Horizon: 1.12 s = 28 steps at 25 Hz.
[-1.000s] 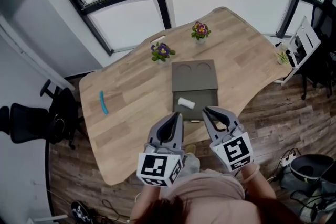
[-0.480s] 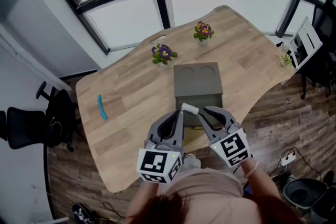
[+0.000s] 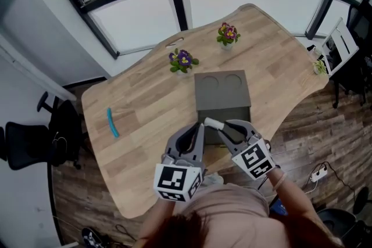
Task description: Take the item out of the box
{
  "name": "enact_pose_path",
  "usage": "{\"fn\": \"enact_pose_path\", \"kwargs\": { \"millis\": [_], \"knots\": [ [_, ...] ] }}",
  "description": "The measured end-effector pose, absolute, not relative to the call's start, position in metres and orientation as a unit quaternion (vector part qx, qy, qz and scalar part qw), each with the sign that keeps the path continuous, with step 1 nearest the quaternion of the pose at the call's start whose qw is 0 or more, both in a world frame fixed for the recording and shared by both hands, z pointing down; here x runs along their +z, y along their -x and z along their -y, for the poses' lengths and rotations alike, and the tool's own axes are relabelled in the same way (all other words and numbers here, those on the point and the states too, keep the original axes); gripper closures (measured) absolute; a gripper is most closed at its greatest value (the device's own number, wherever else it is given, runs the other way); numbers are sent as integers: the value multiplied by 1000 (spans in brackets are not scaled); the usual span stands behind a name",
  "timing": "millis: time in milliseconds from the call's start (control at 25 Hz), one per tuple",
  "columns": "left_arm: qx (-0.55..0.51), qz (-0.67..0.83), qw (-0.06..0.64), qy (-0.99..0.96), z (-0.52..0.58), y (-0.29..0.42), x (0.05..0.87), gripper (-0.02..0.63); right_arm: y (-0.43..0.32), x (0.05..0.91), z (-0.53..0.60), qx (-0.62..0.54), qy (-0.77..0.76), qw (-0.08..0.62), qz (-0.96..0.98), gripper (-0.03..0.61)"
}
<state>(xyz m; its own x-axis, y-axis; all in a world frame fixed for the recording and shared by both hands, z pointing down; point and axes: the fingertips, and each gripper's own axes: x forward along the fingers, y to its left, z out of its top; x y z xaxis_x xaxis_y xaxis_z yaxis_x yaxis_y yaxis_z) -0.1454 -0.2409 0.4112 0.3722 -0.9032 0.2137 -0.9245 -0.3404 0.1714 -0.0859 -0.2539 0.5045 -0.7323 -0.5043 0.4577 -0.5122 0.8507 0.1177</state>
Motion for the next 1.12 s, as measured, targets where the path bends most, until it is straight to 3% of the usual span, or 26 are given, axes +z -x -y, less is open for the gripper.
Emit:
{"fn": "enact_pose_path", "kwargs": {
  "millis": [1120],
  "knots": [
    [31,549,174,-817,270,183,460,614,101,635,281,43,-215,393,893,454]
  ]
}}
